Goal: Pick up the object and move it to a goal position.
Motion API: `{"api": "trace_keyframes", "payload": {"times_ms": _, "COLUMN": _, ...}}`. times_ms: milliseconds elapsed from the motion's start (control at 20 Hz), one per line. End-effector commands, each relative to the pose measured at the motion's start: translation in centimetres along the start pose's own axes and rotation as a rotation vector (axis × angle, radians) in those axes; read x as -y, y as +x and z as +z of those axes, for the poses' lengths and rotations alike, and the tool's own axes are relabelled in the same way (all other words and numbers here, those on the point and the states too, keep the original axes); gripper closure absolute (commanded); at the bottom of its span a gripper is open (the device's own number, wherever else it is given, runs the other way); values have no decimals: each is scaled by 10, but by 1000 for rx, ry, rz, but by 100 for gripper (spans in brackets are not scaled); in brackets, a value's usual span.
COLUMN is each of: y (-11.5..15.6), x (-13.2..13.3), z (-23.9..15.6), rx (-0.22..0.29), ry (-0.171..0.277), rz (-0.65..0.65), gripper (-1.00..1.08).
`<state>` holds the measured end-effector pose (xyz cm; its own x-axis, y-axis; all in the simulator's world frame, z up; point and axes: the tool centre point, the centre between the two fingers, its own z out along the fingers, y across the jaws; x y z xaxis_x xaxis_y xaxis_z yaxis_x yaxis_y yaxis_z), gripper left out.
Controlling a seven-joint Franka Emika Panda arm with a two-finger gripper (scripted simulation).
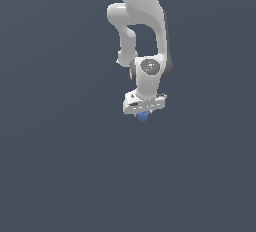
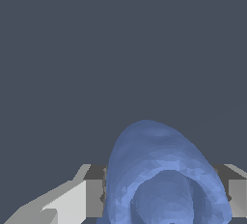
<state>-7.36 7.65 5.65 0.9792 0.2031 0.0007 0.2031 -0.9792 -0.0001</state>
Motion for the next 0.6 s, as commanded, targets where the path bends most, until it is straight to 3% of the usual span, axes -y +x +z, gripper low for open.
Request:
{"api": "trace_keyframes", "payload": {"times_ms": 0, "y": 10, "x": -2, "z": -9, "rx": -1, "ry": 0, "rz": 0, "gripper": 108}}
{"api": "trace_keyframes", "payload": {"times_ms": 550, "y": 74, "x": -14, "z": -65, "rx": 0, "ry": 1, "rz": 0, "gripper": 108}}
